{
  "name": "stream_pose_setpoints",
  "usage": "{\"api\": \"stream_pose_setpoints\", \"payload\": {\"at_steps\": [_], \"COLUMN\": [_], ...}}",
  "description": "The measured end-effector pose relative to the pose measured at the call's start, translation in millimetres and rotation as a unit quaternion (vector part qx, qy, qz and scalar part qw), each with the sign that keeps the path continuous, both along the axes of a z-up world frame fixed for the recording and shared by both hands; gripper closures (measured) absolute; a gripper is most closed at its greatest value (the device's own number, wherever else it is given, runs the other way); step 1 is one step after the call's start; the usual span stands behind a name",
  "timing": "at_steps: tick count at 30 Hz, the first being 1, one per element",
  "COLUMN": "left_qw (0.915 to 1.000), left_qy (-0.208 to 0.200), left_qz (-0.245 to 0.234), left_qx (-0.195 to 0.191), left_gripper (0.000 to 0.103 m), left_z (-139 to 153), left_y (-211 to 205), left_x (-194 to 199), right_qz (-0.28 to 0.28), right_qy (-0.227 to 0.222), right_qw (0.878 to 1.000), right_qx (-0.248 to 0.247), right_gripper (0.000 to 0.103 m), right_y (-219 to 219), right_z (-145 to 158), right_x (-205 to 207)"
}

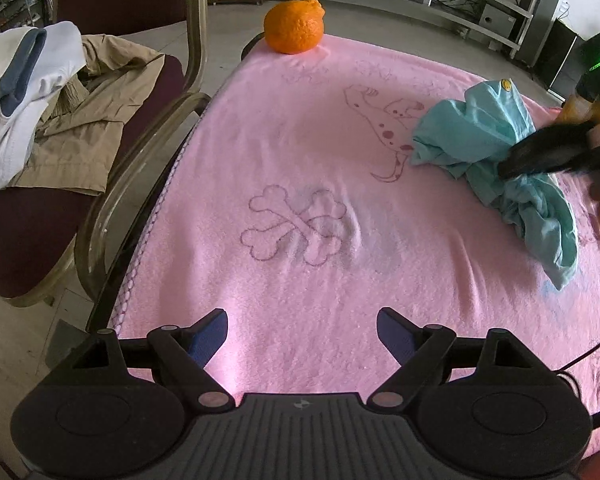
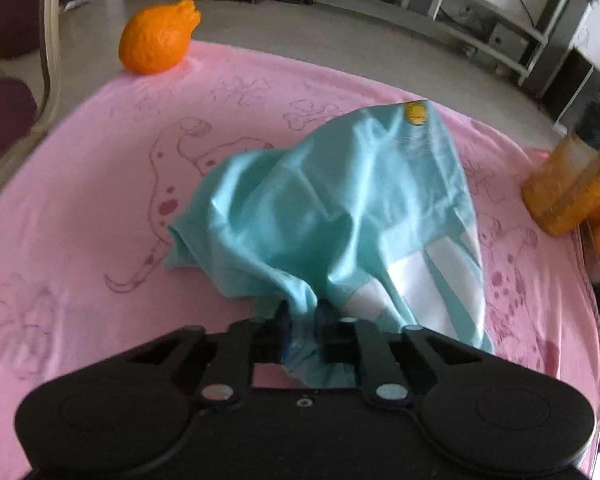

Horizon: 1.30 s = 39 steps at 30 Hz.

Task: Fold clothes
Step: 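Reach the right tool to the crumpled teal shirt and grasp it, then lift the shirt with the right tool and shake it loose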

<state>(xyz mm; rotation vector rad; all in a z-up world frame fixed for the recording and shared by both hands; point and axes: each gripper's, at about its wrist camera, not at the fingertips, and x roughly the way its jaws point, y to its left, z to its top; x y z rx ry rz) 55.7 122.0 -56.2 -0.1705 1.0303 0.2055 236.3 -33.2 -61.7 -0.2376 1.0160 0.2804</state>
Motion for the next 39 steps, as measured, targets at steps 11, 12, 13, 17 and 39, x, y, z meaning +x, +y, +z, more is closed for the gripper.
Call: {"api": "stream_pose_setpoints", "payload": {"at_steps": [11,12,13,17,39], "left_qw": [0.9965,0.9954,0.9942,0.9899,0.9970], "left_qy": [-0.080,-0.092,-0.104,-0.140,-0.012], "left_qz": [0.026,0.027,0.028,0.019,-0.075], "left_qx": [0.002,0.001,0.001,-0.002,0.016], "left_gripper": [0.019,0.019,0.019,0.019,0.026], "left_z": [57.7,65.8,73.6,95.8,32.1], "left_y": [18.4,19.5,19.3,11.1,-75.1], "left_x": [-27.0,-30.6,-34.0,-42.4,-13.9], "right_qz": [0.007,0.017,0.026,0.053,-0.250], "right_qy": [-0.126,-0.156,-0.187,-0.275,0.022], "right_qw": [0.937,0.926,0.912,0.872,0.917], "right_qx": [0.325,0.344,0.364,0.401,0.312], "right_gripper": [0.094,0.094,0.094,0.094,0.074], "right_y": [-32.1,-40.0,-51.7,-117.2,-327.5], "right_z": [263.2,289.9,316.3,371.0,46.1], "right_x": [0.9,-6.8,-16.8,-51.6,-101.5]}}
